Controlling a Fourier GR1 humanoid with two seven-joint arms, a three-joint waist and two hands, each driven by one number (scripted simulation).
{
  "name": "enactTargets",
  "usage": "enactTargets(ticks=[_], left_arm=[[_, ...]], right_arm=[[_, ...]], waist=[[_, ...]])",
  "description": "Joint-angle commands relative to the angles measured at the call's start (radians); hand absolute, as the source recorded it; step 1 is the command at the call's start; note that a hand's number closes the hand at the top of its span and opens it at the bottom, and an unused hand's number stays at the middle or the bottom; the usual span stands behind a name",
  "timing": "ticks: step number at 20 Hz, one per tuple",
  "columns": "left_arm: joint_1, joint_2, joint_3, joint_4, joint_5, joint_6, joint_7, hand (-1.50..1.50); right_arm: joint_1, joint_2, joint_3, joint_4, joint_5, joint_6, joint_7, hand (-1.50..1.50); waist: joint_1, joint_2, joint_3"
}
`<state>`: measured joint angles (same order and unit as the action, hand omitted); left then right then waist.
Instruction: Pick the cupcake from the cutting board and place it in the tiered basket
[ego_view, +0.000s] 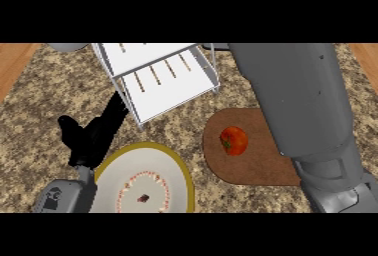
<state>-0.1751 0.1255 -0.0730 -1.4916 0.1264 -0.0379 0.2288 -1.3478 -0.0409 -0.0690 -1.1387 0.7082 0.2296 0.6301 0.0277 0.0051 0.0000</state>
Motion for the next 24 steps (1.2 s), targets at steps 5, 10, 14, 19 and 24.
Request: enactTargets(ticks=[5, 10, 14, 19, 24], left_arm=[[-0.012, 0.017, 0.008, 0.004, 0.013, -0.042, 0.007, 0.0], [-0.048, -0.027, -0.011, 0.092, -0.018, -0.026, -0.049, 0.0], [-0.041, -0.053, -0.044, 0.024, -0.027, -0.005, -0.008, 0.0], [-0.1, -0.06, -0.06, 0.063, -0.033, -0.024, 0.001, 0.0], [-0.131, -0.049, -0.037, 0.071, -0.003, -0.048, 0.031, 0.0]], right_arm=[[-0.073, 0.036, -0.052, 0.366, 0.013, -0.222, -0.231, 1.5], [-0.14, 0.041, -0.001, 0.551, -0.084, -0.354, -0.274, 1.5], [-0.168, 0.041, -0.057, 0.626, -0.218, -0.423, -0.3, 1.5], [-0.156, 0.041, -0.056, 0.699, -0.388, -0.457, -0.457, -1.5], [-0.171, 0.041, 0.013, 0.756, -0.508, -0.485, -0.592, -1.5]], waist=[[0.01, 0.007, -0.001], [0.025, 0.013, -0.002], [0.065, 0.021, -0.002], [0.105, 0.037, -0.003], [0.123, 0.029, -0.004]])
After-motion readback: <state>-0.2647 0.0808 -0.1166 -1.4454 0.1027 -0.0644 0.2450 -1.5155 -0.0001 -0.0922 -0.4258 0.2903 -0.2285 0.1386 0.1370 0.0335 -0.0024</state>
